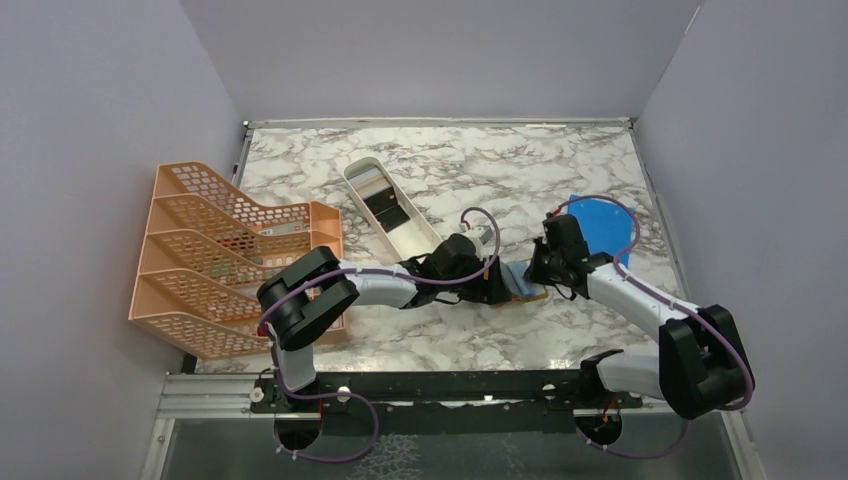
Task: Put the credit cards into the card holder
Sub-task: Turn over the card slot in the card holder.
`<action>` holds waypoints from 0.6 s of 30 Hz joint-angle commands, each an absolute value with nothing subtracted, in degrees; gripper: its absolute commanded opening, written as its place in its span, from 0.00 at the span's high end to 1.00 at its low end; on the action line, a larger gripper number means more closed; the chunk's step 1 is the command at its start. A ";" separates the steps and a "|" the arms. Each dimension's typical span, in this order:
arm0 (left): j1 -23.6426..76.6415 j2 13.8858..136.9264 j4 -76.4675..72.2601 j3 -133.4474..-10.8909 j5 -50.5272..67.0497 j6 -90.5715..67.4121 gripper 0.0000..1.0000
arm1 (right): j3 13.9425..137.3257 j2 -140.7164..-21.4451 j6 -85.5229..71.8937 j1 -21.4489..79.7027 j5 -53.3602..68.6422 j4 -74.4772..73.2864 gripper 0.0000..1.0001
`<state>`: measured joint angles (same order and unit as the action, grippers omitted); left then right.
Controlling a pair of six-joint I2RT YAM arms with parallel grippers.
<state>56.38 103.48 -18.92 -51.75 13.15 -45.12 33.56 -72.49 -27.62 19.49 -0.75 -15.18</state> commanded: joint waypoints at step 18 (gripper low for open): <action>57.83 99.44 -28.24 -53.97 9.95 -41.66 0.38 | 30.00 -69.08 -33.09 20.48 17.56 -9.79 0.99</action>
